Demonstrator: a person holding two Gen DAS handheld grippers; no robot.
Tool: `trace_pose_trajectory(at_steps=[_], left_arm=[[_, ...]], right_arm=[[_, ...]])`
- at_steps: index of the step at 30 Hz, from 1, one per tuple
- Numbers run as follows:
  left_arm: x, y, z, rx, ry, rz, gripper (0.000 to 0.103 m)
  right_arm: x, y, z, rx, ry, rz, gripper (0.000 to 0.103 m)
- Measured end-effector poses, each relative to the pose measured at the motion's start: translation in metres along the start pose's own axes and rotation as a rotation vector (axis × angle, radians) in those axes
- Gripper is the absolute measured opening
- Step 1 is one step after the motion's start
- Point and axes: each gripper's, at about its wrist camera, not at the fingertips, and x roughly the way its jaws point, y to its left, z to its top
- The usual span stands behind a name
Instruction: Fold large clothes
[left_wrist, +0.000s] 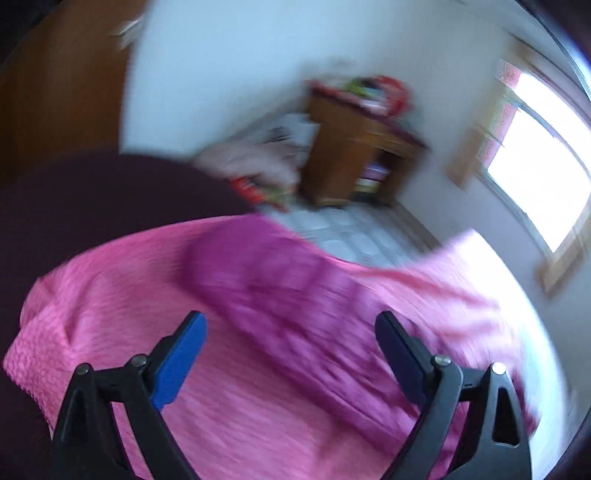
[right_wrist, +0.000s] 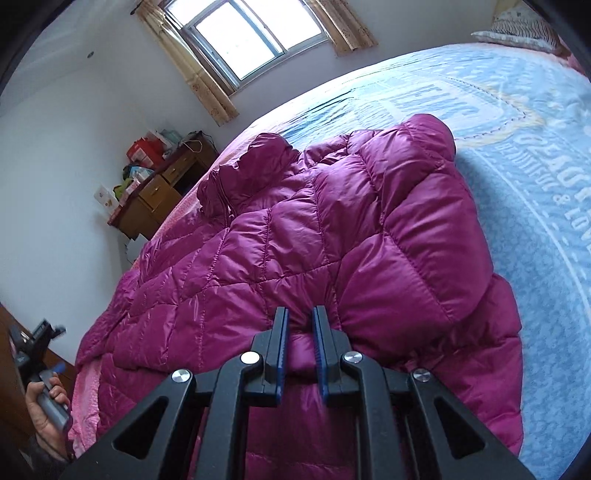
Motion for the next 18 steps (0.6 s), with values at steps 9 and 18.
trace_pose_trajectory(at_steps=[9, 18], left_arm=[[0.056, 0.033, 0.006, -0.102, 0.163, 0.002, 0.069], [0.052, 0.021, 0.013, -0.025, 0.142, -0.026, 0.015]], right_arm=[[-0.002, -0.004, -0.001, 0.014, -0.002, 0.015, 0.014], [-0.002, -0.005, 0.0, 0.024, -0.005, 0.026, 0.014]])
